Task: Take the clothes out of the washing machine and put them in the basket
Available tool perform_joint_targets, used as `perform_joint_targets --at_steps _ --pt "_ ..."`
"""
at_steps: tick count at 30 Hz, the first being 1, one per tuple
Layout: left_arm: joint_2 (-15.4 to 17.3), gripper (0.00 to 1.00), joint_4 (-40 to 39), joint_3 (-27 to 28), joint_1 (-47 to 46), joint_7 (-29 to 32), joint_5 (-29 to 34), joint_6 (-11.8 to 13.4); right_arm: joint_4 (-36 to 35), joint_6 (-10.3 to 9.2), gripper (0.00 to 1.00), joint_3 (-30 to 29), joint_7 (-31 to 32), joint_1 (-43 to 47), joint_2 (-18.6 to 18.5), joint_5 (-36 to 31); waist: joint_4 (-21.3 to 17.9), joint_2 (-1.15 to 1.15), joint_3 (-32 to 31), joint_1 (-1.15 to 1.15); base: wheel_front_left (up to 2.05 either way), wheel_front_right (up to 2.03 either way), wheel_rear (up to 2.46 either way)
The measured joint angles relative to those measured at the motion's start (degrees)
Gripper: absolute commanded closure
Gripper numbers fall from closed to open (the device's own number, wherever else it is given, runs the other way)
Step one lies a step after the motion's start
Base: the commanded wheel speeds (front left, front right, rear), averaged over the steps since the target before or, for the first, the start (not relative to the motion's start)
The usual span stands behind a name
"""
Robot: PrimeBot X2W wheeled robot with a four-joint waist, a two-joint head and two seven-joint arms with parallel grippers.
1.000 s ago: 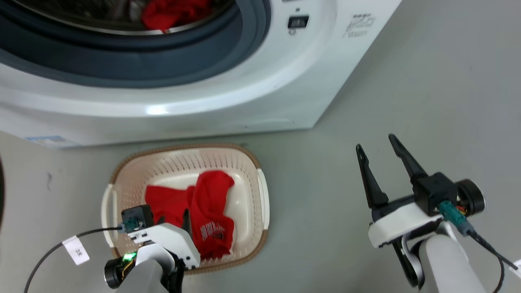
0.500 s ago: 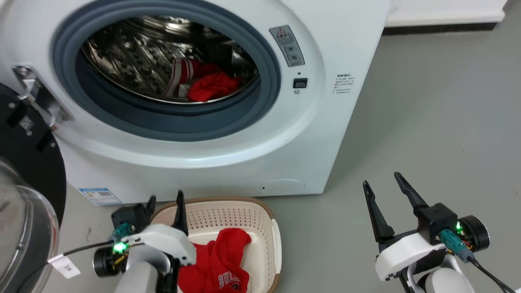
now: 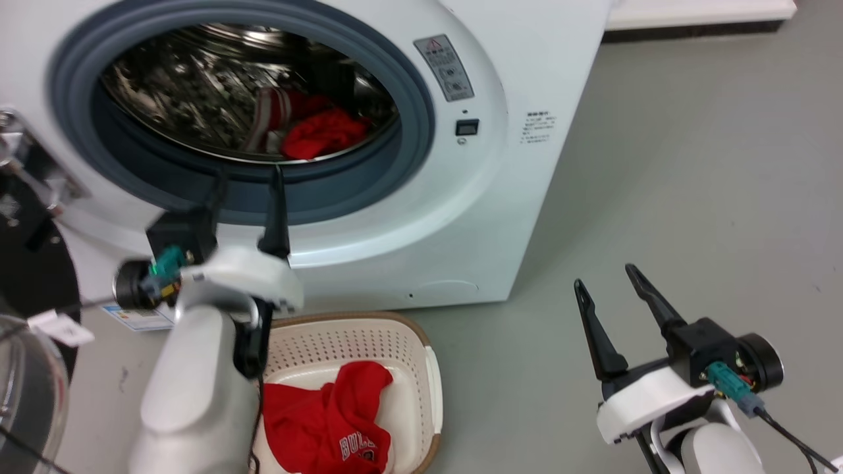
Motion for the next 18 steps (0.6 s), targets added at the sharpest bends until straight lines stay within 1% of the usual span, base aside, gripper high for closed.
perform_joint_targets --at_steps 5,8,14,18 --pt "2.71 0.00 7.10 -0.67 -9.34 0.22 1.49 -0.24 0.30 0.00 0.00 1.66 -1.04 -2.71 -0.01 1.77 -2.41 0.00 3.58 0.01 0.00 0.00 0.00" --pt "4.48 0.00 11.78 -1.05 -14.56 1.64 2.19 -0.29 0.93 0.00 0.00 2.72 -1.79 -4.10 -0.03 2.71 -4.13 0.00 6.12 0.01 0.00 0.00 0.00" --pt "8.87 0.00 20.27 -1.67 -24.64 6.44 3.60 -0.41 2.78 0.00 0.00 4.72 -3.64 -6.95 -0.05 5.50 -7.61 0.00 12.07 0.01 0.00 0.00 0.00" --pt "11.50 0.00 25.04 -2.88 -31.54 10.98 4.94 -0.35 4.13 0.00 0.00 6.15 -4.53 -9.01 -0.05 7.14 -9.53 0.00 16.58 0.02 0.00 0.00 0.00"
